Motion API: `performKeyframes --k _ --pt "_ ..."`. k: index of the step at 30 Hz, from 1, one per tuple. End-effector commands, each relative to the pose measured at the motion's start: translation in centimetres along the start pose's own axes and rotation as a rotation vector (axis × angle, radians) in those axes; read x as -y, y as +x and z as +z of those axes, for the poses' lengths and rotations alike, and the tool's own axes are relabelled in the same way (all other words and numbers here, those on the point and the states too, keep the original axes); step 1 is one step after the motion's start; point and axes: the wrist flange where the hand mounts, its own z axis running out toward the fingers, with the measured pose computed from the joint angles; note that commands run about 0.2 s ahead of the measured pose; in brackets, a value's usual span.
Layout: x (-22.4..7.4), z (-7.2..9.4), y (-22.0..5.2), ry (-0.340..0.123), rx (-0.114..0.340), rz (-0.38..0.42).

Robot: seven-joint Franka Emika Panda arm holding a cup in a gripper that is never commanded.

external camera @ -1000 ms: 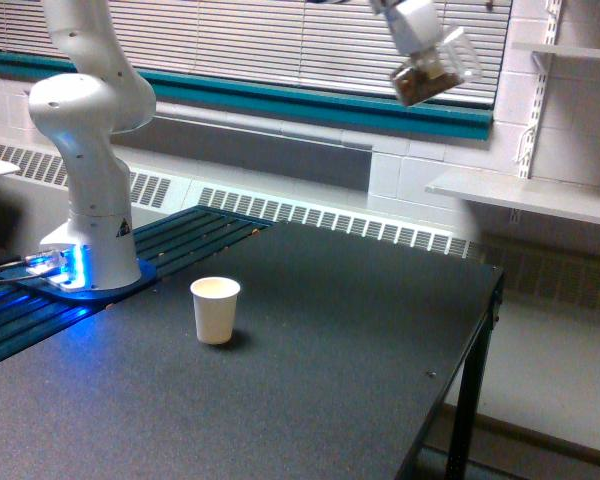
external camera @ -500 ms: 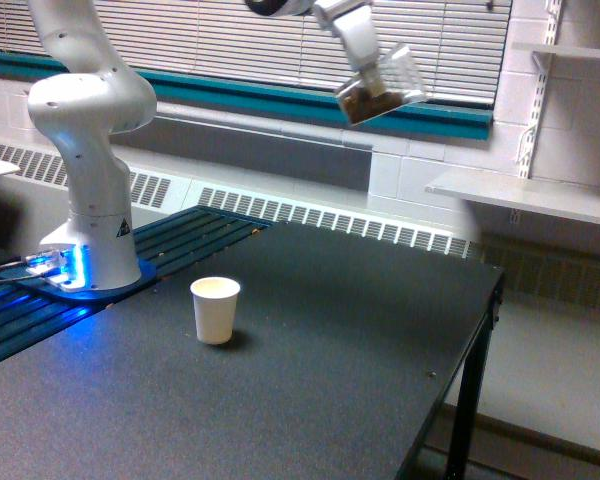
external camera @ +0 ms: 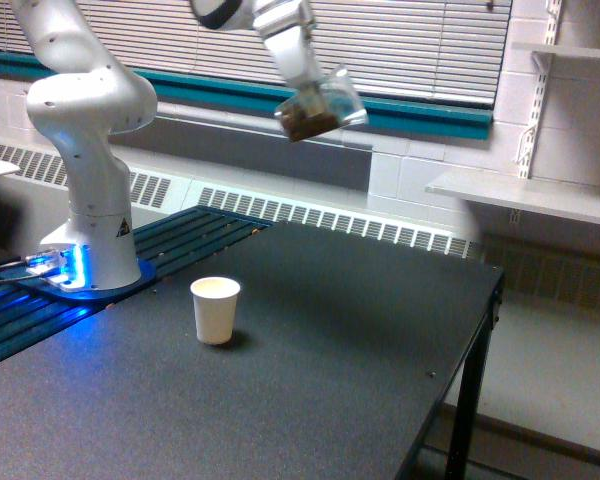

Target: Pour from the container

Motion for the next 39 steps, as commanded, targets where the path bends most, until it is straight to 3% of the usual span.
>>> performKeyframes --k 1,14,28,39 --pt "-3.2 0.4 -2.2 -0.033 0.025 0.102" --pt "-7.7 1.7 -6.9 -0.085 0.098 0.208" --pt "-9.7 -0.1 -6.8 -0.105 0.093 0.296" --pt "-10.7 -0.5 -6.9 -0.123 0.113 0.359"
